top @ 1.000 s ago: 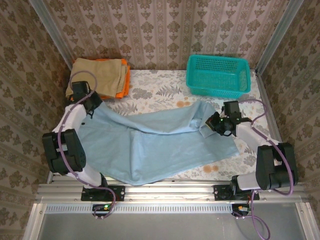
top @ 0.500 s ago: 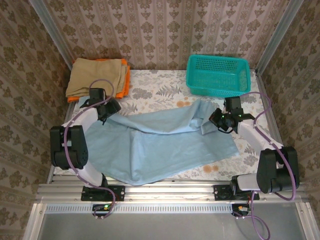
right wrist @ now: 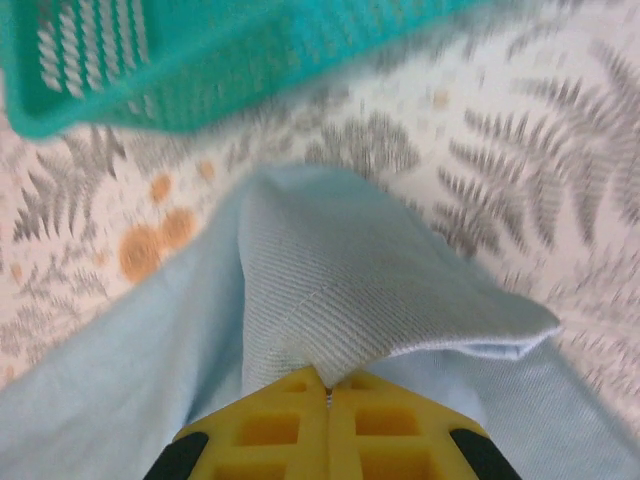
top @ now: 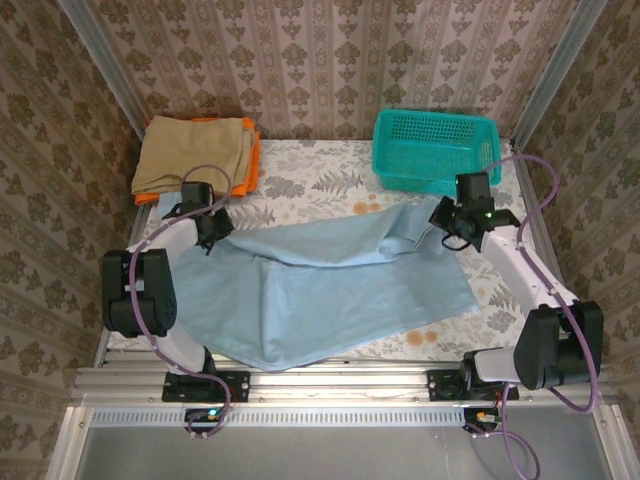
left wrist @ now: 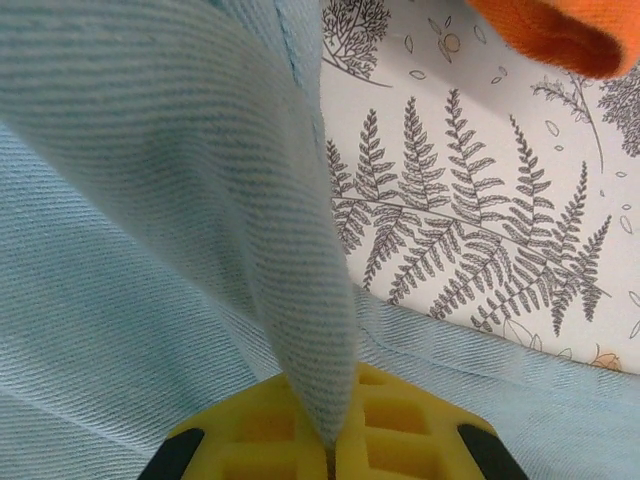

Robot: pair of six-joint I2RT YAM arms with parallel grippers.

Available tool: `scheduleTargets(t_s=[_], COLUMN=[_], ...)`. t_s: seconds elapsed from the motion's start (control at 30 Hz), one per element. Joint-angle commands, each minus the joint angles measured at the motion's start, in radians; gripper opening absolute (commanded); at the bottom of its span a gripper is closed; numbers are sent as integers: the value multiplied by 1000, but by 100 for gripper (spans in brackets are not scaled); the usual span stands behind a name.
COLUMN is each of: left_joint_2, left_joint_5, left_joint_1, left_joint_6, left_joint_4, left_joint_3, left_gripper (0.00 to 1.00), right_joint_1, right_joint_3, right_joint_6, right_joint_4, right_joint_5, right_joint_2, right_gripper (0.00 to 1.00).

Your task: Fold and stack the trousers

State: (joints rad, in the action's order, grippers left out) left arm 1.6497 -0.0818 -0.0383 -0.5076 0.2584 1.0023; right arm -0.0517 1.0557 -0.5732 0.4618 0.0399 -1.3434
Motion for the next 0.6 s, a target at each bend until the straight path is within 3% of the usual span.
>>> scheduleTargets(t_s=[0.0, 0.3, 0.33, 0.37, 0.4, 0.47, 0.5, 0.57], left_joint_2=[-35, -20, -12, -2, 12, 45, 59, 52], left_joint_5=[21, -9, -17, -29, -46, -77, -92, -124], left_joint_1=[29, 58, 58, 56, 53, 51, 51, 49], left_joint_6=[21, 14, 12, 11, 14, 25, 24, 16], left_joint_4=[6, 2, -5, -16, -28, -15, -4, -9], left_joint_3=[75, 156, 159, 163, 168, 195, 210, 209], left_gripper=[0, 0, 0, 0, 0, 0, 10, 54], right_joint_1=[25, 177, 191, 213, 238, 260, 262, 260], right_joint_3=[109, 166, 158, 143, 134, 142, 146, 141], right_joint_6=[113, 202, 178, 150, 132, 115, 106, 97], right_joint_4=[31, -30, -28, -32, -33, -1, 18, 37], right_joint_5=[144, 187, 226, 252, 239, 244, 248, 213], right_joint_2=[-38, -174, -184, -190, -197, -215, -213, -193], right_gripper=[0, 0, 5, 34, 49, 54, 57, 59])
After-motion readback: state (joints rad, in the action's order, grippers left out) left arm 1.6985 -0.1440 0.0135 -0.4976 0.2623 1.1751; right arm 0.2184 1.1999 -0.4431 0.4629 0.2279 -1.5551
